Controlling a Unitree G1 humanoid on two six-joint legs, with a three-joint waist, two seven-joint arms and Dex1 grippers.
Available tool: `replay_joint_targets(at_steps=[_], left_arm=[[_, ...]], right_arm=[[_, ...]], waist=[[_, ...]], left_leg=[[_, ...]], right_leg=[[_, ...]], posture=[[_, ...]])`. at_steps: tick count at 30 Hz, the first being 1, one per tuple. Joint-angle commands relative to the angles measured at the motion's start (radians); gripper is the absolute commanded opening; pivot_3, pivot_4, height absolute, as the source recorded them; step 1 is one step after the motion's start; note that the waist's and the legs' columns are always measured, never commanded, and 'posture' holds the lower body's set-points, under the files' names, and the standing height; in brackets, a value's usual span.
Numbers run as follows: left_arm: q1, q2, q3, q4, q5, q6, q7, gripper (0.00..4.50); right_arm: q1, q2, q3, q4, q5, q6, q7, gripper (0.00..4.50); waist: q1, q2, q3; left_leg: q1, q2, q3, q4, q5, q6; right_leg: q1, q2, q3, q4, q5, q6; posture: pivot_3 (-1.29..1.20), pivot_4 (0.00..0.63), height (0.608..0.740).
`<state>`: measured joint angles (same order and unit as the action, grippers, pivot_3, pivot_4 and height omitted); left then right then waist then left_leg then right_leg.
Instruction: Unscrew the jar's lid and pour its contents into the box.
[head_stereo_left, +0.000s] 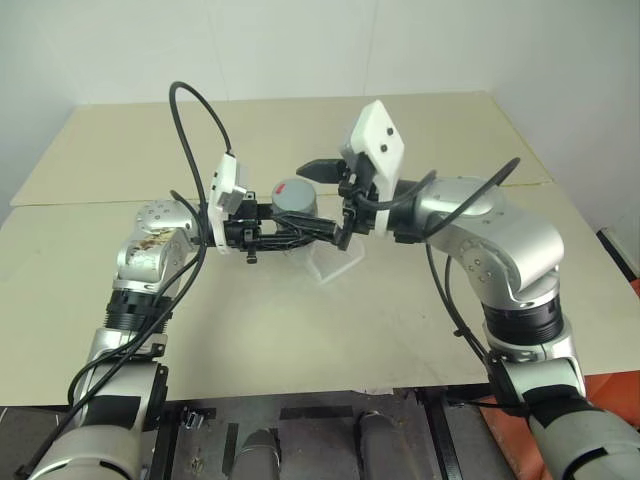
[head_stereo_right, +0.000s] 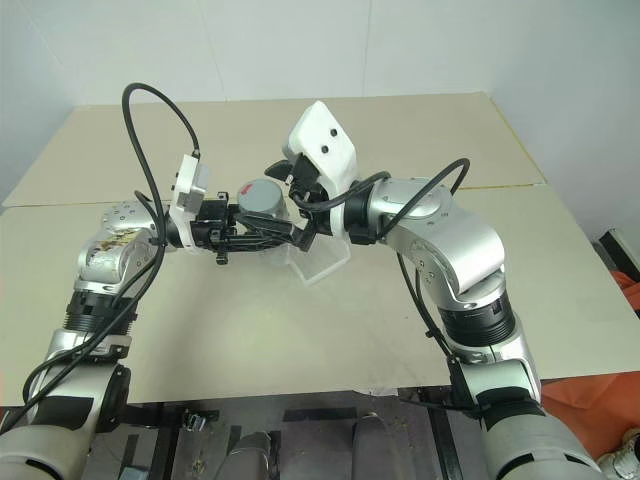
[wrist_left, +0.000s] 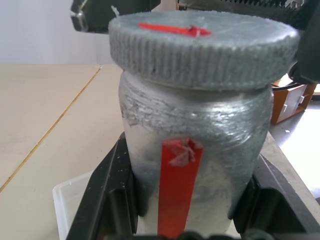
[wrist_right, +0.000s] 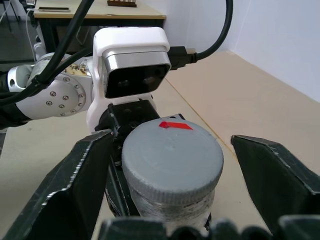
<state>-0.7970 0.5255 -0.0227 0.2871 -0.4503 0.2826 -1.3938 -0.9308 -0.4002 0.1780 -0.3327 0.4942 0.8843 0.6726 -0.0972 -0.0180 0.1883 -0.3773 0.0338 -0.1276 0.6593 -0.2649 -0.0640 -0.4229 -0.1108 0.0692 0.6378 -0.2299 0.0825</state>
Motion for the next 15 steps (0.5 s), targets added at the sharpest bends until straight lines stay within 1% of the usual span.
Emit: replay_joint_targets(at_steps=[1,2,3,9,15], left_arm=[[-0.001,0.018,0.016,-0.044,-0.007,-0.016,-0.002,1.92],[0.000,0.019,0.016,-0.047,-0.007,-0.015,-0.002,1.92],[0.002,0.019,0.016,-0.049,-0.007,-0.014,-0.001,1.92],[0.021,0.029,0.011,-0.065,-0.010,-0.006,-0.004,1.92],[0.038,0.060,0.003,-0.076,-0.032,0.016,-0.075,1.92]], right_arm=[[-0.014,-0.001,-0.028,-0.023,0.008,-0.029,0.007,3.17],[-0.014,-0.001,-0.028,-0.023,0.007,-0.030,0.008,2.86],[-0.015,0.001,-0.030,-0.022,0.007,-0.029,0.006,2.76],[-0.030,-0.002,-0.060,-0.011,0.038,-0.010,0.019,2.76],[-0.023,-0.092,-0.077,-0.002,0.087,-0.057,0.159,2.76]], waist=[[0.000,0.000,0.000],[0.000,0.000,0.000],[0.000,0.000,0.000],[0.000,0.000,0.000],[0.001,0.000,0.000]], left_leg=[[0.000,0.000,0.000,0.000,0.000,0.000],[0.000,0.000,0.000,0.000,0.000,0.000],[0.000,0.000,0.000,0.000,0.000,0.000],[0.000,0.000,0.000,0.000,0.000,0.000],[0.000,0.000,0.000,0.000,0.000,0.000]], right_leg=[[0.000,0.000,0.000,0.000,0.000,0.000],[0.000,0.000,0.000,0.000,0.000,0.000],[0.000,0.000,0.000,0.000,0.000,0.000],[0.000,0.000,0.000,0.000,0.000,0.000],[0.000,0.000,0.000,0.000,0.000,0.000]], posture=[[0.00,0.150,0.740],[0.00,0.150,0.740],[0.00,0.150,0.740],[0.00,0.150,0.740],[0.00,0.150,0.740]])
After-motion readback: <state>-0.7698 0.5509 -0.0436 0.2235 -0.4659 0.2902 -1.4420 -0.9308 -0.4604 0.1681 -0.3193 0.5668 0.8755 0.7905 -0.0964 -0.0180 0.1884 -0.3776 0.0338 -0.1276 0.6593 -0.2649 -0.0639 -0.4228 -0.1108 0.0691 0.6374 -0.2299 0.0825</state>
